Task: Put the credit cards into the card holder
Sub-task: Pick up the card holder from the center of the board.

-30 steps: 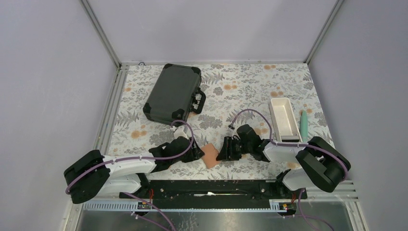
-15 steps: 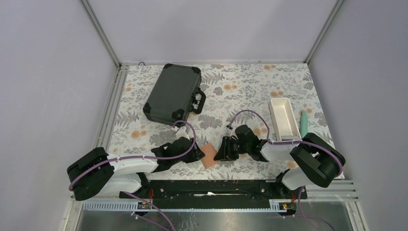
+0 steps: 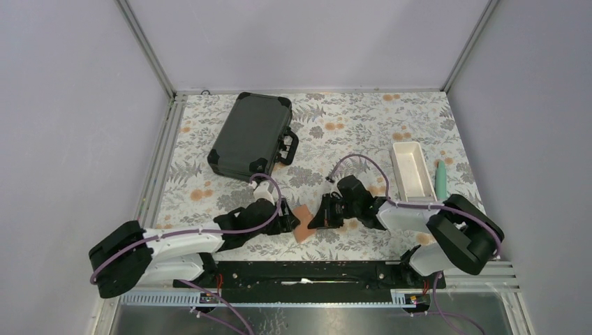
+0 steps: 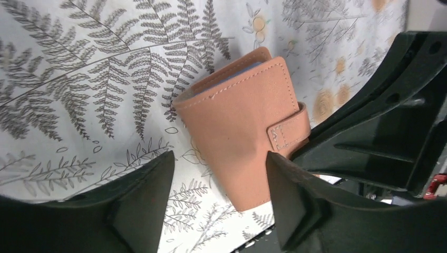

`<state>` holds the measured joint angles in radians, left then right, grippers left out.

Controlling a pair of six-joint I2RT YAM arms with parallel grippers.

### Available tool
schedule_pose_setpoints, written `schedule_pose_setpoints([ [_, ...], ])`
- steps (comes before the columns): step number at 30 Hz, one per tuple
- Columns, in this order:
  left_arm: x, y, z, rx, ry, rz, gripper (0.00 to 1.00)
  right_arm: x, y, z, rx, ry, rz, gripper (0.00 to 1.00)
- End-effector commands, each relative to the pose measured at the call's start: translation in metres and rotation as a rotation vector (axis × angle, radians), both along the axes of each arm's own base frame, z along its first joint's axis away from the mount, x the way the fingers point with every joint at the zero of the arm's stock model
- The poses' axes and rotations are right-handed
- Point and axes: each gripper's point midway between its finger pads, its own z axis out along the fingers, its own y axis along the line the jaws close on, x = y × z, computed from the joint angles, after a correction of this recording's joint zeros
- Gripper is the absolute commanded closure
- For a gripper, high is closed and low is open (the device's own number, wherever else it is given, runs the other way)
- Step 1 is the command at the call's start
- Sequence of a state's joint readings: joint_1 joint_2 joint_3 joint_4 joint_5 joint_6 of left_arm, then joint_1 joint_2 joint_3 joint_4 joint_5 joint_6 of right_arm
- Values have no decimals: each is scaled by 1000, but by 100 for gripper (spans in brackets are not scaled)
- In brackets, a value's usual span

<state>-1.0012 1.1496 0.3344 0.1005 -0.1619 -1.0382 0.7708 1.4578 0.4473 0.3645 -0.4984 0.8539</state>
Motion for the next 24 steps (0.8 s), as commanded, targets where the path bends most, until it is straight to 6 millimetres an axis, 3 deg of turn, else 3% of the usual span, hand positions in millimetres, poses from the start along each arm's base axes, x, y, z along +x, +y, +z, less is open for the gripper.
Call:
schedule_pose_setpoints([
  [1,24,8,46,33,-199,15,22,17,1,36,-38,-46,-68,100],
  [4,37,23,73,92,-349,17,7,26,-1,64,-58,-49,-122,100],
  [9,47,30,116,175,-603,-34,5,28,-6,108,-16,77,-187,100],
  [13,41,25,147,232,-808,-34,5,32,-12,143,24,148,-229,100],
  [17,35,23,158,218,-909,-39,5,30,-25,162,-9,188,-266,100],
  [24,9,6,154,330,-1055,-218,7,15,-34,178,31,277,-303,100],
])
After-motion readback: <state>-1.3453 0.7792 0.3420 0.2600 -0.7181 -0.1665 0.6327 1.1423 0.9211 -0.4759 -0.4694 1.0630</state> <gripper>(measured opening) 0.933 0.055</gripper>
